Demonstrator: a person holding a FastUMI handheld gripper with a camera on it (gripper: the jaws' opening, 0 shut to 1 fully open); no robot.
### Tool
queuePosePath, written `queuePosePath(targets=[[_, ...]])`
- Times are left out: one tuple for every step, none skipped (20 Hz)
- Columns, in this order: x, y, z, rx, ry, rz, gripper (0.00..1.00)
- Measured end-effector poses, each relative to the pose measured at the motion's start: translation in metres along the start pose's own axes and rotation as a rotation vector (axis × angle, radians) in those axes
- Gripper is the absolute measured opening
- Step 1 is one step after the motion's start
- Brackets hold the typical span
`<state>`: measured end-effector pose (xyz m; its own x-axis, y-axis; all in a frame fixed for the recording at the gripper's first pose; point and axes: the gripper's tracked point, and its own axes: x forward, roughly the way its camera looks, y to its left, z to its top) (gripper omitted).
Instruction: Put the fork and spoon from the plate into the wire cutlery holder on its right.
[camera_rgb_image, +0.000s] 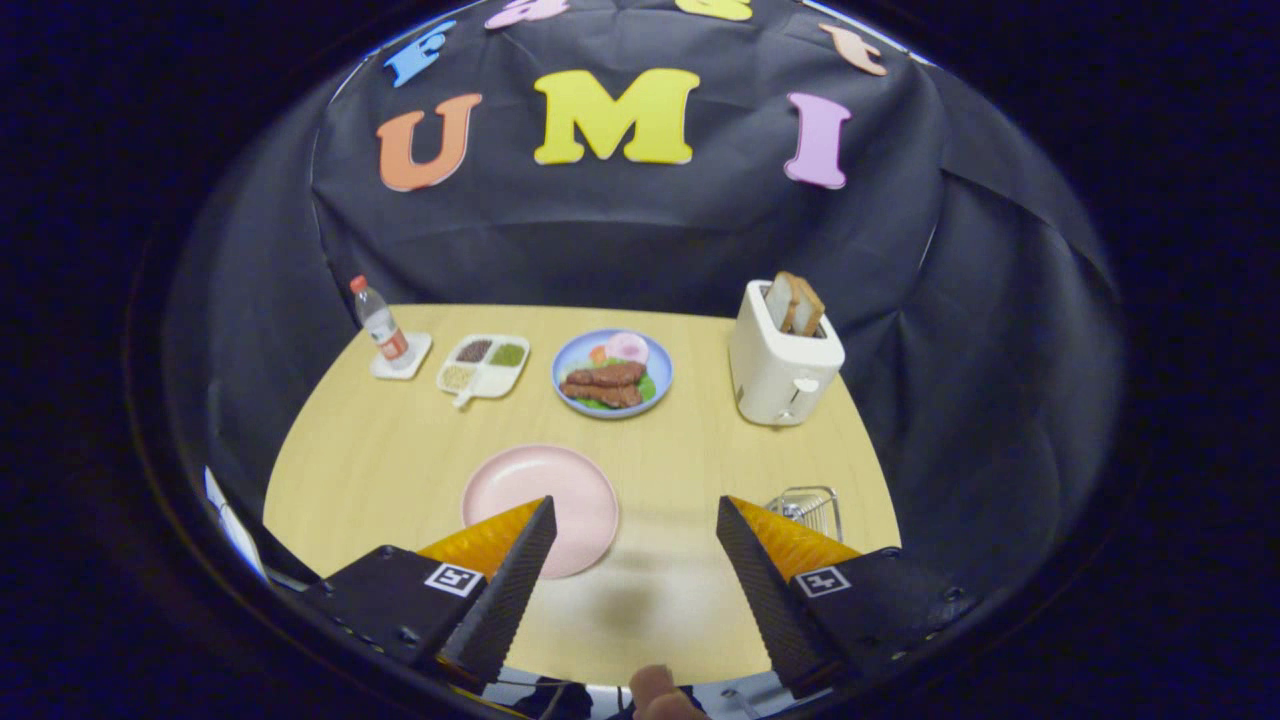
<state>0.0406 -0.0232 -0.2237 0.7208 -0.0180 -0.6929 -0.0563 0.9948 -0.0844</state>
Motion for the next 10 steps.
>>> queuePosePath(targets=[[-0.009, 0.008, 0.01, 0.026, -0.062, 0.002, 0.97], [-0.017, 0.015, 0.02, 0.037, -0.127, 0.011, 0.97], [-0.026, 0.017, 0.03, 0.038, -0.188, -0.006, 0.97], [-0.037, 0.018, 0.039, 0.024, -0.255, -0.027, 0.97], [-0.048, 0.019, 0.049, 0.006, -0.321, -0.053, 0.97], [-0.062, 0.025, 0.058, -0.008, -0.389, -0.065, 0.97], [-0.073, 0.034, 0.067, -0.02, -0.454, -0.06, 0.97], [-0.082, 0.042, 0.075, -0.024, -0.5, -0.047, 0.97], [-0.092, 0.052, 0.077, -0.016, -0.536, -0.034, 0.96], [-0.101, 0.057, 0.077, -0.009, -0.556, -0.023, 0.96]])
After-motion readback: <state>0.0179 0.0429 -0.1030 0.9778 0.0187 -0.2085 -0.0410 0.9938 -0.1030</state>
